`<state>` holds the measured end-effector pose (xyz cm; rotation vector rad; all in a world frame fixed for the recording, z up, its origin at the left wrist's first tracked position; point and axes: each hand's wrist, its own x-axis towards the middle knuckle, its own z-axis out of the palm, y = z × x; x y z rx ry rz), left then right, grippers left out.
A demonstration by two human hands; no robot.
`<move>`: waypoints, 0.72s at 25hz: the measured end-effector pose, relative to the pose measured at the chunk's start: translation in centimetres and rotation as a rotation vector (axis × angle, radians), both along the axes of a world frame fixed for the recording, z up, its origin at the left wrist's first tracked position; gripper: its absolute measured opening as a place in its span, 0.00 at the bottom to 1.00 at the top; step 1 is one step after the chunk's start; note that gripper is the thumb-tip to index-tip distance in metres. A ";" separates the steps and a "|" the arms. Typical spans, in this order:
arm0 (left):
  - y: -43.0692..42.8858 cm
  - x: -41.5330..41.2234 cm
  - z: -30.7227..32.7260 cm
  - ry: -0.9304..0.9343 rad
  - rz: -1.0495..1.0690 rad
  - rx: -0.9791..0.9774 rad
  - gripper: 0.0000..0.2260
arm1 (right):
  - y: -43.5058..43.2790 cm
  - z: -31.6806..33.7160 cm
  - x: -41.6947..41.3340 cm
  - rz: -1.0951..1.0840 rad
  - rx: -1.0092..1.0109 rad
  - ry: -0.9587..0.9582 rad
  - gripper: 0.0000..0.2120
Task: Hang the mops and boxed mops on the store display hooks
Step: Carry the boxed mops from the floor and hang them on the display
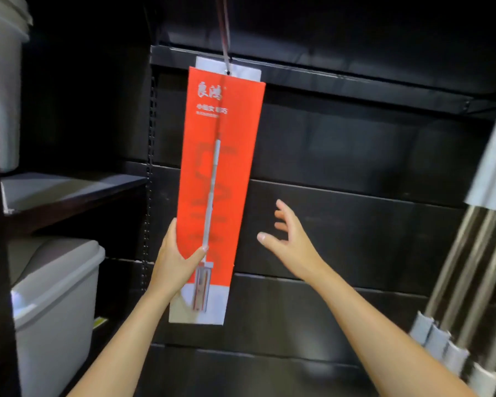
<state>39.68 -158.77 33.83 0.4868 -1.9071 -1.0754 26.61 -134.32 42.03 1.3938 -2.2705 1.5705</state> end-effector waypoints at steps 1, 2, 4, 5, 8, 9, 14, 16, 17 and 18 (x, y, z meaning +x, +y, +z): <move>1.2 0.6 -1.5 -0.034 0.056 -0.028 0.42 | 1.4 -2.5 0.4 -0.011 0.022 -0.031 0.42; 3.3 1.1 -3.2 -0.078 0.105 -0.055 0.43 | 3.6 -5.1 1.0 -0.037 0.044 -0.073 0.42; 7.9 2.6 -7.7 -0.176 0.141 -0.085 0.43 | 8.3 -10.6 2.5 -0.089 0.080 -0.155 0.41; 10.5 3.4 -9.9 -0.240 0.115 -0.099 0.42 | 10.6 -13.3 3.4 -0.121 0.101 -0.191 0.41; 18.8 5.5 -17.0 -0.437 -0.040 -0.234 0.42 | 18.7 -21.1 6.6 -0.211 0.199 -0.296 0.43; 21.6 6.1 -19.1 -0.491 -0.093 -0.298 0.42 | 21.5 -23.4 7.7 -0.232 0.228 -0.320 0.45; 36.2 7.3 -25.5 -0.660 -0.349 -0.512 0.40 | 36.7 -32.1 12.4 -0.352 0.356 -0.388 0.42; 42.2 7.1 -27.1 -0.681 -0.461 -0.581 0.40 | 43.7 -34.8 14.2 -0.419 0.403 -0.412 0.40; 45.3 6.8 -27.9 -0.687 -0.522 -0.613 0.40 | 47.2 -35.9 15.3 -0.459 0.426 -0.438 0.40; 48.4 6.5 -28.6 -0.689 -0.583 -0.636 0.40 | 50.7 -36.9 16.4 -0.505 0.445 -0.474 0.40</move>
